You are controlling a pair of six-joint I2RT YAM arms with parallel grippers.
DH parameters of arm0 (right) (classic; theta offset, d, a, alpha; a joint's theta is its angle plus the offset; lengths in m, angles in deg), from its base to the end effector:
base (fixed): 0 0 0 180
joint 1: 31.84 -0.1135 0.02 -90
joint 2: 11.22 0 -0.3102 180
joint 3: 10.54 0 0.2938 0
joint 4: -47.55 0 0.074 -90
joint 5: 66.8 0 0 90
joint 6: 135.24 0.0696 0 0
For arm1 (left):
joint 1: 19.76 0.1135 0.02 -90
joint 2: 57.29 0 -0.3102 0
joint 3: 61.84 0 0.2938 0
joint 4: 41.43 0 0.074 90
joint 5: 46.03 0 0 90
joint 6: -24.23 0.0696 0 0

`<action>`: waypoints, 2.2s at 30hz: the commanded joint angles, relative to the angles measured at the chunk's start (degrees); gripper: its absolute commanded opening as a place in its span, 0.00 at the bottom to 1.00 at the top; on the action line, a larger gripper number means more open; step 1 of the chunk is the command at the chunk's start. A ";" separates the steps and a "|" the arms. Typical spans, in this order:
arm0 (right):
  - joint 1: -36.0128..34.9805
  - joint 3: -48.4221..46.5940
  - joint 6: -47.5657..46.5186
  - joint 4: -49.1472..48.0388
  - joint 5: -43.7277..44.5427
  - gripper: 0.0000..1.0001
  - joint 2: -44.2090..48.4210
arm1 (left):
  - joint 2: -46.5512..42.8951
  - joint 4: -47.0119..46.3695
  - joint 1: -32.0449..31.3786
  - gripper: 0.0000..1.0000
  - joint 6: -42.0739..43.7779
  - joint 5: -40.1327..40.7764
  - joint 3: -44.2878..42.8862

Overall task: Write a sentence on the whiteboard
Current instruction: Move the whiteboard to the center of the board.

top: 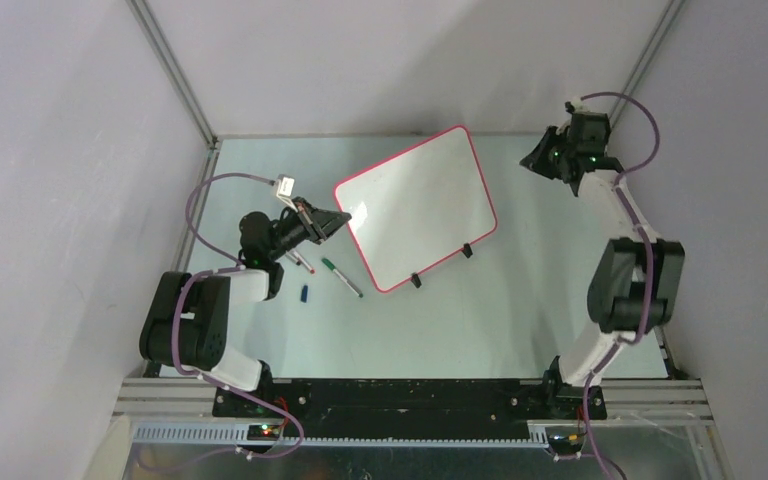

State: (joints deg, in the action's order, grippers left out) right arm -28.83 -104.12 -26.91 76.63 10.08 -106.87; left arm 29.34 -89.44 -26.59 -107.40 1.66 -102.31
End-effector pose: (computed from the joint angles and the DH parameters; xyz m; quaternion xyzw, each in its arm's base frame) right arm 0.4657 -0.0087 0.3382 0.1051 0.8607 0.1637 0.4704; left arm 0.3228 -0.0858 0.2153 0.0534 0.6966 -0.5039 0.5080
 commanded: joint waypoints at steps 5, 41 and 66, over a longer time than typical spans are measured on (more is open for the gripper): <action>-0.11 -12.41 -0.92 5.19 -12.33 0.00 -14.87 | 0.11 2.65 -0.58 0.15 3.09 -1.13 -0.45; 2.43 15.40 -4.98 6.23 -31.57 0.00 2.38 | -0.77 6.55 -4.26 0.19 6.41 -1.47 -0.80; -0.08 6.86 2.52 2.71 6.36 0.00 23.83 | -12.74 4.46 -6.47 0.69 3.10 14.74 12.57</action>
State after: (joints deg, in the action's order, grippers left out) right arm -24.98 -91.16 -26.80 83.49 9.90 -86.33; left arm 16.07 -77.05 -32.89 -100.86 13.44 -91.23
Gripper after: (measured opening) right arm 0.140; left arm 0.712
